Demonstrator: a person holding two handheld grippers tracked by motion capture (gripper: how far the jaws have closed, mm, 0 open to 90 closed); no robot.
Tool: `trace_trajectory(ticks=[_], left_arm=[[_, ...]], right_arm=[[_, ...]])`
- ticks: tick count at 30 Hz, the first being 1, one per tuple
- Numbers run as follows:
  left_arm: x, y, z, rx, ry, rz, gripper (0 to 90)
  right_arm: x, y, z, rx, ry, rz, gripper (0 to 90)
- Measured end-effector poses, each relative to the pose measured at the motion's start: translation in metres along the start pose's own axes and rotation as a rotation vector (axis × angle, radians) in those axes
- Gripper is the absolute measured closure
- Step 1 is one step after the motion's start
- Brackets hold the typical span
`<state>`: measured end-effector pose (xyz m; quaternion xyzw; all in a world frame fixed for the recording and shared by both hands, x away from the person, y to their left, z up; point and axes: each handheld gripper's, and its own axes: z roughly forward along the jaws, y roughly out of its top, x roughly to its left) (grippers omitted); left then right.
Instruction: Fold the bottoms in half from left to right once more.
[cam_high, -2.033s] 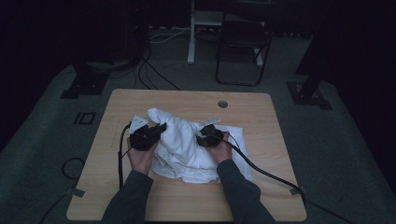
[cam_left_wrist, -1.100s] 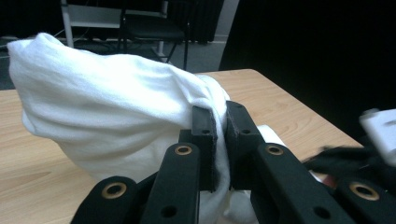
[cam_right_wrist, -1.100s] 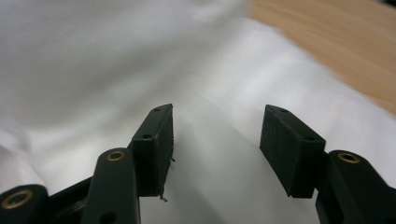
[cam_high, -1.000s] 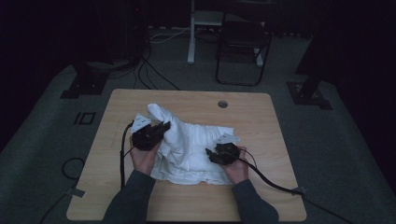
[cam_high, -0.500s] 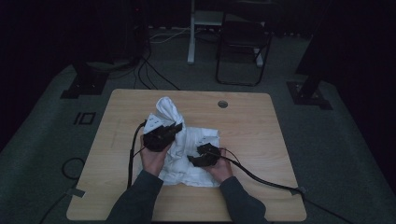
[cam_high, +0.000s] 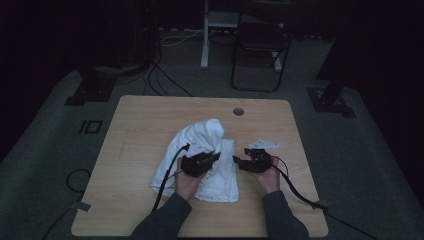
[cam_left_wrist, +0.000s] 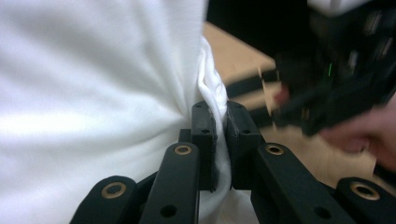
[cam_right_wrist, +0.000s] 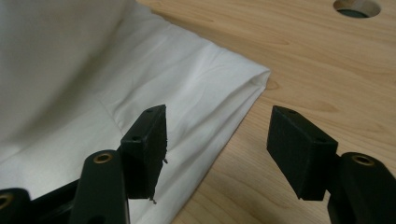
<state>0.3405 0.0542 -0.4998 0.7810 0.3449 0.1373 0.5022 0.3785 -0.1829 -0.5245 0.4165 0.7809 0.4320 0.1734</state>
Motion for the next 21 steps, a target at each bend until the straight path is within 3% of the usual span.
trace_trajectory(ticks=[4, 8, 10, 12, 14, 17, 18, 21], left_arm=[[-0.004, -0.02, 0.02, 0.043, -0.045, -0.05, 83.6], [-0.003, -0.035, 0.032, 0.075, -0.057, -0.071, 83.5], [-0.004, -0.036, 0.033, 0.083, -0.051, -0.066, 83.5], [-0.005, -0.036, 0.033, 0.091, -0.055, -0.06, 83.4], [-0.006, -0.036, 0.033, 0.099, -0.056, -0.057, 83.3], [-0.006, -0.031, 0.027, 0.097, -0.061, -0.065, 80.5], [-0.007, -0.027, 0.022, 0.095, -0.07, -0.063, 76.3], [-0.011, -0.009, -0.003, 0.037, -0.074, -0.011, 66.5]], right_arm=[[0.002, 0.002, -0.007, -0.026, 0.001, -0.009, 34.9], [0.004, 0.005, -0.017, -0.073, 0.083, -0.009, 29.1], [0.004, 0.005, -0.017, -0.073, 0.092, -0.011, 27.5], [0.006, 0.008, -0.01, -0.091, 0.135, 0.006, 25.0], [0.006, 0.012, -0.006, -0.119, 0.173, 0.041, 34.1], [0.008, 0.019, 0.001, -0.099, 0.121, 0.045, 69.8], [0.007, 0.02, 0.004, -0.091, 0.124, 0.043, 76.0], [0.005, 0.019, 0.011, -0.064, 0.091, 0.046, 79.4]])
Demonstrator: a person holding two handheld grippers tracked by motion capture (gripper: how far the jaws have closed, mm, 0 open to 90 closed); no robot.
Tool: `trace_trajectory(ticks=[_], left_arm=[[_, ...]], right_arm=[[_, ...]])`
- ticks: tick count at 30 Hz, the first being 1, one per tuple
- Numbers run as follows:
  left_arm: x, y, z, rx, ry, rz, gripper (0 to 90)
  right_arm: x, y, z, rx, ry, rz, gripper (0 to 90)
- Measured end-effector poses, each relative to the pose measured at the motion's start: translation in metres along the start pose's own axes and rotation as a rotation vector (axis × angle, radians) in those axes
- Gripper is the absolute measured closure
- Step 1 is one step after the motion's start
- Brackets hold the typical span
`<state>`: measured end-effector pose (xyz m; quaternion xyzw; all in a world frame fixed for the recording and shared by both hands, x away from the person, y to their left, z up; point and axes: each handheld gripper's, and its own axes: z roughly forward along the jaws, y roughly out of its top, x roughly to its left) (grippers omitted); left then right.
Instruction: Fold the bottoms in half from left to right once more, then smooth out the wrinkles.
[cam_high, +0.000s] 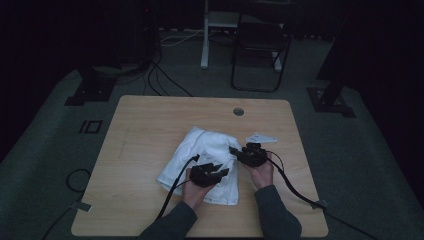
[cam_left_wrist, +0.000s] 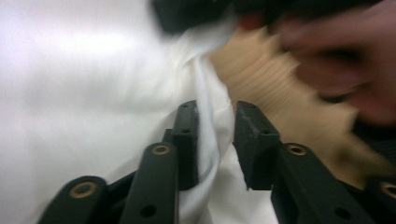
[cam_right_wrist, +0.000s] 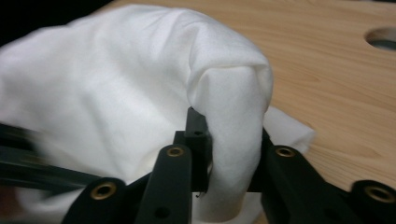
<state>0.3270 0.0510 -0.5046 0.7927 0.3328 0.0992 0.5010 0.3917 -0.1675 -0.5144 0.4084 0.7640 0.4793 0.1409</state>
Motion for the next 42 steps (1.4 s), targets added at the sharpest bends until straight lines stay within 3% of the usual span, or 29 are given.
trace_trajectory(ticks=[1, 2, 5, 7, 8, 9, 10, 11, 14, 17, 20, 23, 26, 28, 31, 33, 36, 38, 42], left_arm=[[0.0, 0.0, 0.0, 0.0, 0.0, 0.0, 64.8], [0.0, 0.012, -0.02, -0.05, 0.037, 0.04, 64.8], [0.01, 0.027, -0.048, -0.118, 0.137, 0.068, 63.2], [0.03, 0.033, -0.063, -0.122, 0.246, 0.051, 63.5], [0.043, 0.032, -0.066, -0.105, 0.259, 0.008, 64.4], [0.043, 0.032, -0.066, -0.105, 0.259, 0.008, 64.9], [0.058, 0.027, -0.065, -0.066, 0.242, -0.042, 64.9], [0.063, 0.022, -0.062, -0.042, 0.246, -0.047, 65.7], [0.066, 0.005, -0.048, 0.034, 0.215, -0.04, 67.0], [0.065, -0.011, -0.03, 0.084, 0.21, -0.046, 68.1], [0.061, -0.028, -0.017, 0.083, 0.218, -0.055, 68.5], [0.06, -0.028, -0.017, 0.073, 0.227, -0.076, 68.3], [0.058, -0.028, -0.016, 0.076, 0.24, -0.073, 68.2], [0.055, -0.03, -0.016, 0.066, 0.249, -0.074, 68.2], [0.049, -0.032, -0.015, 0.05, 0.265, -0.075, 68.0], [0.044, -0.035, -0.016, 0.033, 0.268, -0.081, 67.8], [0.036, -0.038, -0.018, 0.011, 0.258, -0.093, 66.9], [0.031, -0.04, -0.019, 0.012, 0.243, -0.08, 66.7], [0.022, -0.042, -0.018, 0.017, 0.247, -0.054, 66.7]], right_arm=[[0.0, 0.0, 0.0, 0.0, 0.0, 0.0, 79.4], [0.0, -0.001, 0.002, 0.006, -0.009, -0.002, 79.4], [-0.002, -0.005, 0.005, 0.028, -0.024, -0.012, 78.9], [-0.003, -0.007, 0.005, 0.032, -0.026, -0.009, 78.6], [-0.004, -0.008, 0.006, 0.036, -0.028, -0.008, 78.3], [-0.004, -0.008, 0.006, 0.036, -0.028, -0.008, 78.3], [-0.005, -0.008, 0.006, 0.042, -0.028, -0.011, 78.1], [-0.005, -0.009, 0.007, 0.05, -0.033, -0.019, 77.7], [-0.006, -0.009, 0.009, 0.06, -0.036, -0.021, 77.1], [-0.006, -0.01, 0.01, 0.072, -0.043, -0.023, 74.8], [-0.007, -0.01, 0.007, 0.085, -0.075, -0.03, 61.2], [-0.008, -0.006, -0.002, 0.047, -0.079, -0.029, 45.5], [-0.008, 0.004, -0.014, -0.028, -0.082, -0.019, 39.5], [-0.005, 0.009, -0.015, -0.04, -0.088, -0.028, 38.2], [-0.001, 0.016, -0.006, -0.026, -0.093, -0.045, 39.9], [-0.001, 0.017, 0.003, 0.002, -0.092, -0.051, 46.8], [-0.005, 0.014, 0.014, 0.055, -0.116, -0.05, 71.8], [-0.011, 0.01, 0.019, 0.087, -0.138, -0.038, 78.3], [-0.018, 0.005, 0.027, 0.132, -0.196, -0.029, 77.1]])
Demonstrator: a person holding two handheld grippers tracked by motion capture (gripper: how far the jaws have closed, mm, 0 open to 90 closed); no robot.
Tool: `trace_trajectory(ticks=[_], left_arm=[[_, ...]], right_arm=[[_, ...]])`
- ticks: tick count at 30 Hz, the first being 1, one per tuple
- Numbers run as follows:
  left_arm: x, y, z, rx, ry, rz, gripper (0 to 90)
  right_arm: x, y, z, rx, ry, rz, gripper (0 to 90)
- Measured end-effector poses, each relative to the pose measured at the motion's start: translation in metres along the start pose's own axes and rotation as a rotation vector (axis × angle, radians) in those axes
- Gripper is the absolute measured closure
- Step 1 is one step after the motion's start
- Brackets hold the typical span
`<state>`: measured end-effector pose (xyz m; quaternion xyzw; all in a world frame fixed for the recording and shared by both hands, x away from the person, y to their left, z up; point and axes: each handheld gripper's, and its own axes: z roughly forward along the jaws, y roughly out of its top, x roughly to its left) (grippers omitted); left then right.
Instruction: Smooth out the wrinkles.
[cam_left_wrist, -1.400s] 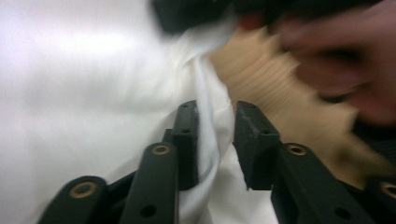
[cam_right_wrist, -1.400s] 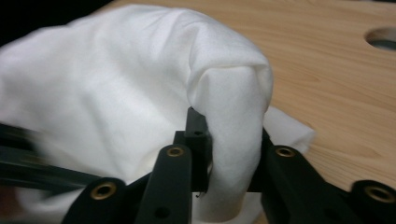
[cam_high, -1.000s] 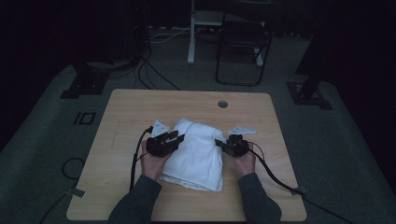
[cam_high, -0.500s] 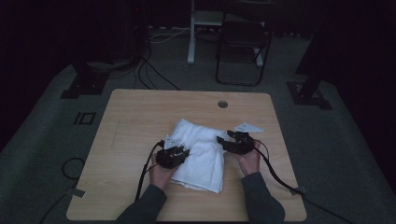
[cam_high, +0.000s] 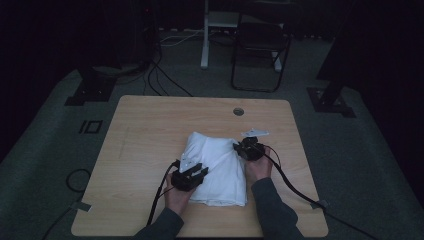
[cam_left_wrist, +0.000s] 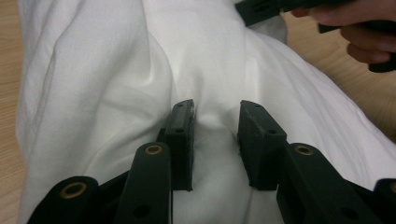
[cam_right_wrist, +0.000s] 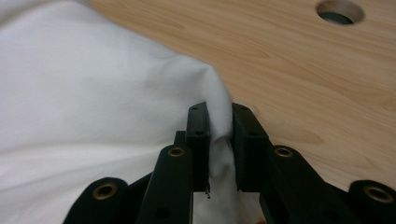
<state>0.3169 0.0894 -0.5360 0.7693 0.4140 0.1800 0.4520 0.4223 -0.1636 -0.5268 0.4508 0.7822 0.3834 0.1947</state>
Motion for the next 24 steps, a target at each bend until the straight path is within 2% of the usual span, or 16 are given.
trace_trajectory(ticks=[2, 4, 6, 8, 10, 12, 14, 17, 19, 22, 24], left_arm=[[-0.001, -0.001, 0.0, -0.005, 0.003, -0.003, 66.5], [-0.001, -0.001, -0.002, -0.012, -0.015, -0.019, 64.0], [-0.002, 0.0, -0.004, -0.018, -0.036, -0.015, 61.0], [-0.003, 0.001, -0.006, -0.02, -0.037, -0.014, 59.8], [-0.004, 0.002, -0.007, -0.026, -0.037, -0.016, 58.2], [-0.004, 0.002, -0.007, -0.021, -0.037, -0.009, 57.7], [-0.004, 0.002, -0.007, -0.026, -0.035, -0.008, 57.6], [-0.004, 0.0, -0.008, -0.031, -0.034, -0.008, 56.9], [-0.004, 0.0, -0.007, -0.03, -0.032, -0.003, 56.6], [-0.005, -0.001, -0.006, -0.034, -0.023, 0.002, 56.3], [-0.005, -0.003, -0.006, -0.034, -0.018, 0.001, 56.3]], right_arm=[[-0.001, -0.002, 0.003, 0.018, -0.038, 0.004, 74.1], [-0.002, -0.005, 0.004, 0.048, -0.085, -0.005, 69.6], [-0.001, -0.007, 0.001, 0.064, -0.116, -0.02, 66.0], [0.0, -0.009, -0.007, 0.072, -0.157, -0.03, 60.9], [0.002, -0.012, -0.018, 0.048, -0.16, -0.026, 54.4], [0.01, -0.016, -0.034, -0.013, -0.118, -0.02, 49.9], [0.022, -0.021, -0.047, -0.06, -0.071, -0.046, 45.7], [0.042, -0.033, -0.059, -0.099, 0.02, -0.069, 42.7], [0.055, -0.042, -0.061, -0.086, 0.08, -0.098, 41.6], [0.07, -0.057, -0.057, -0.041, 0.119, -0.129, 40.6], [0.074, -0.067, -0.053, -0.006, 0.118, -0.151, 40.5]])
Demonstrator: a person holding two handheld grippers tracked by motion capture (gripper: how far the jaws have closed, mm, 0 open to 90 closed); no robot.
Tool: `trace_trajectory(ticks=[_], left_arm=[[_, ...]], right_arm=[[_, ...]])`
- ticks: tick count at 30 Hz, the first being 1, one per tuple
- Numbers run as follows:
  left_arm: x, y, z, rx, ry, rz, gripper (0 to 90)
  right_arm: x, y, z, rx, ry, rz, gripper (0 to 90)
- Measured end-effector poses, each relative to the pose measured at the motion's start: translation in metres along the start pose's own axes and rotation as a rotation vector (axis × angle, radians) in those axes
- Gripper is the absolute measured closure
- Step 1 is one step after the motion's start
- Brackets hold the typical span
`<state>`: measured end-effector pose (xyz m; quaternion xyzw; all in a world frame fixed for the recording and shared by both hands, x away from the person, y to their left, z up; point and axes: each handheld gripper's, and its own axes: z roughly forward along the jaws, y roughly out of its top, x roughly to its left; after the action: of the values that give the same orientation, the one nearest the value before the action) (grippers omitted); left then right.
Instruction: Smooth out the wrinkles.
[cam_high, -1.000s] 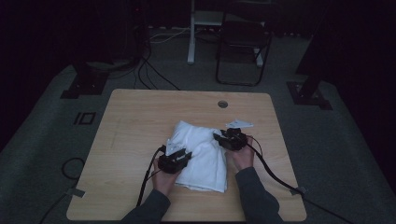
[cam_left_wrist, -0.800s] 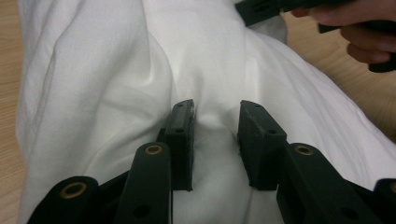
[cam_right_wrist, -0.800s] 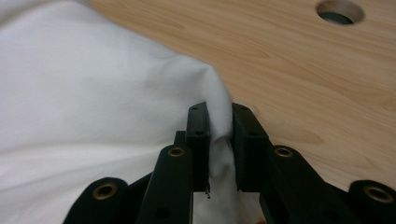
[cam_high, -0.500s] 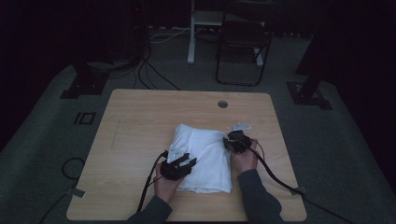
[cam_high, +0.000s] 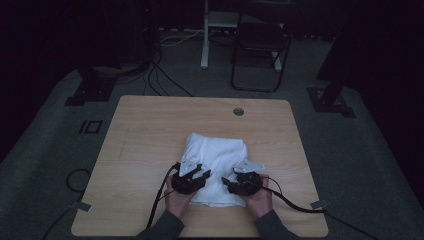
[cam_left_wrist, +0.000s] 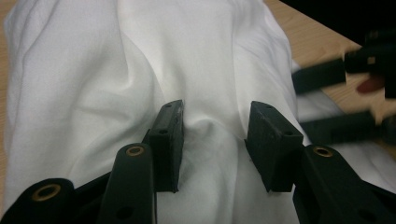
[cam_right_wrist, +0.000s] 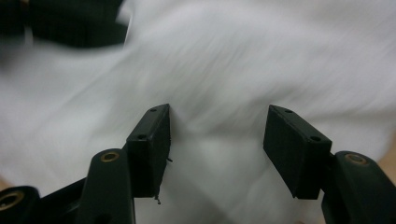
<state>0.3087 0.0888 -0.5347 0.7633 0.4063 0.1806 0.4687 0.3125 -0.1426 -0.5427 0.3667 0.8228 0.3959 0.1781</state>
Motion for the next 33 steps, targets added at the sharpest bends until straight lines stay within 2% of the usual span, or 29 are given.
trace_trajectory(ticks=[5, 7, 9, 13, 18, 19, 20, 21, 24, 25, 27, 30, 31, 32, 33], left_arm=[[-0.004, -0.002, 0.003, -0.006, 0.049, 0.013, 57.5], [-0.004, -0.002, 0.007, -0.003, 0.077, 0.027, 57.6], [-0.002, 0.0, 0.009, -0.006, 0.095, 0.023, 57.7], [0.009, 0.01, 0.021, -0.009, 0.144, -0.005, 57.8], [0.029, 0.022, 0.037, -0.022, 0.198, -0.056, 59.0], [0.029, 0.022, 0.037, -0.022, 0.198, -0.056, 59.4], [0.036, 0.027, 0.043, -0.026, 0.228, -0.072, 59.4], [0.039, 0.03, 0.046, -0.03, 0.24, -0.085, 60.1], [0.049, 0.037, 0.055, -0.028, 0.263, -0.104, 60.6], [0.049, 0.037, 0.055, -0.028, 0.263, -0.104, 60.6], [0.061, 0.045, 0.062, -0.013, 0.247, -0.112, 60.4], [0.071, 0.048, 0.063, -0.016, 0.181, -0.112, 57.7], [0.071, 0.048, 0.063, -0.016, 0.181, -0.112, 56.1], [0.073, 0.05, 0.056, -0.023, 0.152, -0.09, 56.1], [0.072, 0.051, 0.052, -0.036, 0.151, -0.081, 52.2]], right_arm=[[-0.001, -0.007, 0.009, 0.039, -0.02, -0.018, 40.4], [-0.004, -0.006, 0.014, 0.04, -0.019, -0.02, 40.4], [-0.008, -0.004, 0.019, 0.033, -0.02, -0.018, 40.4], [-0.019, 0.009, 0.034, 0.019, -0.04, -0.018, 40.7], [-0.036, 0.024, 0.052, -0.01, -0.059, 0.035, 39.7], [-0.036, 0.024, 0.052, -0.01, -0.059, 0.035, 39.7], [-0.04, 0.027, 0.055, -0.017, -0.074, 0.038, 39.7], [-0.046, 0.033, 0.058, -0.027, -0.114, 0.048, 40.2], [-0.057, 0.038, 0.054, -0.047, -0.169, 0.082, 40.5], [-0.057, 0.038, 0.054, -0.047, -0.169, 0.082, 40.5], [-0.063, 0.037, 0.044, -0.07, -0.18, 0.109, 39.8], [-0.064, 0.029, 0.031, -0.074, -0.185, 0.096, 39.0], [-0.064, 0.029, 0.031, -0.074, -0.185, 0.096, 39.0], [-0.064, 0.025, 0.027, -0.072, -0.189, 0.089, 38.6], [-0.065, 0.015, 0.018, -0.073, -0.19, 0.088, 38.4]])
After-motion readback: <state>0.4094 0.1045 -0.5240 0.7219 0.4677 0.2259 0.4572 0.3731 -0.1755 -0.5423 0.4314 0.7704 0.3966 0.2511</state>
